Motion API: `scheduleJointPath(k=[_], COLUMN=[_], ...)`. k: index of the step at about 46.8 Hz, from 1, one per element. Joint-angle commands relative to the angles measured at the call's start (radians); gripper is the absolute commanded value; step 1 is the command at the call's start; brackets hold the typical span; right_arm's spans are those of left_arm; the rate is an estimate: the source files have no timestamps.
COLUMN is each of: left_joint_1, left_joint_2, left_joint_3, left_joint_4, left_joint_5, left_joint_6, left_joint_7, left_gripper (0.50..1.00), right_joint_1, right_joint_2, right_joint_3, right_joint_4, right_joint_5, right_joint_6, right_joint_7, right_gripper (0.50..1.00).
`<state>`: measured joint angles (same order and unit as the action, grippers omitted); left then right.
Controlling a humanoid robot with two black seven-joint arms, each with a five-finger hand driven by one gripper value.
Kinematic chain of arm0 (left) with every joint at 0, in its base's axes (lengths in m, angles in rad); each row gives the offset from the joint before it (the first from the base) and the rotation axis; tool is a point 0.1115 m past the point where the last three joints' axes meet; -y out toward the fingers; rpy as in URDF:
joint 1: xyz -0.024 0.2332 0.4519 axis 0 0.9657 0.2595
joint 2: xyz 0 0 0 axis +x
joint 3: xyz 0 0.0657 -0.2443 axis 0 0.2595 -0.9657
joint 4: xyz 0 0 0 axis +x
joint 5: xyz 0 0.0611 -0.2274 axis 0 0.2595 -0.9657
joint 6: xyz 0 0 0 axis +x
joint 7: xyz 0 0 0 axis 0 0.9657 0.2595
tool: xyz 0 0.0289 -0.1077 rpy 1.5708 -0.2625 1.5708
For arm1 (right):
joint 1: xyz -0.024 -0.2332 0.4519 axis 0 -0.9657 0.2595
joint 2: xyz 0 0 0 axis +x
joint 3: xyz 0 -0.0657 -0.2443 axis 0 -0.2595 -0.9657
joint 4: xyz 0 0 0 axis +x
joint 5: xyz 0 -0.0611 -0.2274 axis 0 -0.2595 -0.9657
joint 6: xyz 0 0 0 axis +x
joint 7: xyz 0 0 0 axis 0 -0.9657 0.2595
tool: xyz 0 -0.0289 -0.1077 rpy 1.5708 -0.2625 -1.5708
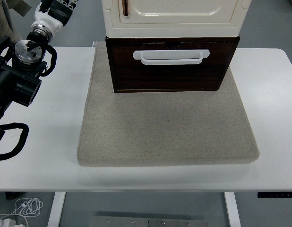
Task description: Open the drawer under the combination cabinet
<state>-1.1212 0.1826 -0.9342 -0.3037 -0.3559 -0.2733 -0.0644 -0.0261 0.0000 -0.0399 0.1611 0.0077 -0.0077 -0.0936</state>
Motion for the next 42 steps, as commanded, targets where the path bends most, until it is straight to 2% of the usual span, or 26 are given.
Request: scheduleJointPath(k=[1,14,24,37,42], left_joint_1=[0.0,-0.006,-0.009,-0.006,-0.012], left_joint_2=[0.0,0.005,0.02,0.026,0.049], left_joint_3=[-0.005,-0.011,-0.011,0.005,0.009], left_joint_4=[0.0,0.005,0.034,-0.005,-0.008], left_joint_5=[0.0,-0.005,-0.005,0.0,0.008], left_joint_6=[-0.001,-0.026,-0.015,-0.027,-0.029], left_joint_7=[-0.002,0.0,0.0,0.0,0.0], left_gripper=[1.0,1.0,1.0,1.0,1.0], right_joint_1=[0.0,0.0,0.0,0.0,0.0], right_joint_2=[0.0,0.0,0.0,0.0,0.0], right_joint_3=[0.0,0.0,0.0,0.0,0.0], right_joint_4=[0.0,0.0,0.0,0.0,0.0], right_joint_5=[0.0,0.0,0.0,0.0,0.0], right_joint_6=[0.0,0.0,0.0,0.0,0.0], right_joint_7=[0.0,0.0,0.0,0.0,0.0], right_gripper=[0.928,0.928,0.928,0.928,0.928])
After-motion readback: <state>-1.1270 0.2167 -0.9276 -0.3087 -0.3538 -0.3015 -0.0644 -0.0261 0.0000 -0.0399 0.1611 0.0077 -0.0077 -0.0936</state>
